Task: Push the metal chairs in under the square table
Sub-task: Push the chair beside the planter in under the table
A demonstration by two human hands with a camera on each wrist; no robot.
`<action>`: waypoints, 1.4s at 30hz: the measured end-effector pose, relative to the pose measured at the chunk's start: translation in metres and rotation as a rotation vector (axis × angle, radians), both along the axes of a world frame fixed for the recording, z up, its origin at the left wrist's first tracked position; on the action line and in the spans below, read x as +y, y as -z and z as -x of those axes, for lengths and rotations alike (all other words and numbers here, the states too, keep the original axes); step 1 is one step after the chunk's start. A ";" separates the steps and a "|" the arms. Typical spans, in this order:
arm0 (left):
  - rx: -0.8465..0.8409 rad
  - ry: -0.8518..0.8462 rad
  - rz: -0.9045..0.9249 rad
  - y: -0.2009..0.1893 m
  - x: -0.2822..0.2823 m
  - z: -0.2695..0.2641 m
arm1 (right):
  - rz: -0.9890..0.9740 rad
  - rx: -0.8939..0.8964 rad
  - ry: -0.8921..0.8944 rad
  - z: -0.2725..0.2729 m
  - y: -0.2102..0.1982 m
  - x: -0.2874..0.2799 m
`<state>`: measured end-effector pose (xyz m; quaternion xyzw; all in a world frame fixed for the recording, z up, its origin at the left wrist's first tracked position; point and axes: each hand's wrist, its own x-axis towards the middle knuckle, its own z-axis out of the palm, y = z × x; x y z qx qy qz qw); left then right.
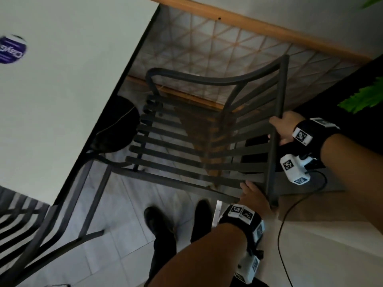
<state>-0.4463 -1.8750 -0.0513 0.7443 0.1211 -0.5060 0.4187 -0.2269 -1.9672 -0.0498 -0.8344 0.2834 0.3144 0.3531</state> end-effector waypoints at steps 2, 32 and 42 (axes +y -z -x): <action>-0.016 0.000 0.014 0.002 0.012 0.002 | 0.005 -0.004 -0.010 0.000 0.002 0.008; -0.266 -0.089 -0.072 -0.001 0.122 0.006 | -0.017 -0.006 -0.310 0.002 -0.023 0.085; -0.259 -0.168 -0.129 -0.014 0.197 0.043 | 0.303 -0.110 -0.660 0.017 -0.050 0.048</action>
